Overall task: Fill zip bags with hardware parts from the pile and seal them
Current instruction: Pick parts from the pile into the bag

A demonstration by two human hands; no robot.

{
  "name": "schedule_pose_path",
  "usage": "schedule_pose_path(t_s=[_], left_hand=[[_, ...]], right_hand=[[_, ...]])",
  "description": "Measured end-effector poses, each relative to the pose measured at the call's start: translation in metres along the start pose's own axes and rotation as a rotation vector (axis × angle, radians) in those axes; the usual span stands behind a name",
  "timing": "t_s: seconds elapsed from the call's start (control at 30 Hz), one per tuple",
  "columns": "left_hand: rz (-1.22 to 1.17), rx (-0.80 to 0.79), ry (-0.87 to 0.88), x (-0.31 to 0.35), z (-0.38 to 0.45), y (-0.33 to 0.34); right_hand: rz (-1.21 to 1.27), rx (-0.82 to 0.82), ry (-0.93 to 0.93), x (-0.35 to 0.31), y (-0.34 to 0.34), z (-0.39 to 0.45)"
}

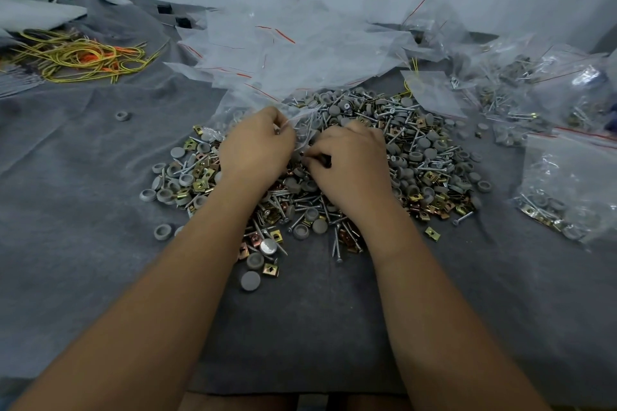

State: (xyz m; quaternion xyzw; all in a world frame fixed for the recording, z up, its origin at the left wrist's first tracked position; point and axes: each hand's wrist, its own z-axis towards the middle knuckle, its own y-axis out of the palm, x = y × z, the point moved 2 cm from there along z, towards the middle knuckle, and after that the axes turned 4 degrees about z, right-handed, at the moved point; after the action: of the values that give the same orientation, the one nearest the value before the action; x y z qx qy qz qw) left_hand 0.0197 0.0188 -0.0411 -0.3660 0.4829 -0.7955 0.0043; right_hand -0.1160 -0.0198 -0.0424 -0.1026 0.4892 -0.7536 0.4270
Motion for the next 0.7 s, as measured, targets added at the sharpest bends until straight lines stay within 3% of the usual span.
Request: schedule_pose_path(t_s=[0.13, 0.3, 0.53, 0.7], left_hand=[[-0.008, 0.011, 0.029, 0.000, -0.002, 0.001], [-0.162, 0.025, 0.040, -0.001, -0.008, 0.001], [-0.238, 0.058, 0.138, 0.002, -0.013, -0.001], [-0.321, 0.036, 0.221, 0.008, -0.017, 0.001]], right_hand=[[0.105, 0.075, 0.065, -0.003, -0.002, 0.000], [0.146, 0.022, 0.126, -0.001, 0.002, 0.002], [0.399, 0.416, 0.044, -0.010, -0.011, -0.004], [0.456, 0.388, 0.039, -0.011, -0.010, -0.004]])
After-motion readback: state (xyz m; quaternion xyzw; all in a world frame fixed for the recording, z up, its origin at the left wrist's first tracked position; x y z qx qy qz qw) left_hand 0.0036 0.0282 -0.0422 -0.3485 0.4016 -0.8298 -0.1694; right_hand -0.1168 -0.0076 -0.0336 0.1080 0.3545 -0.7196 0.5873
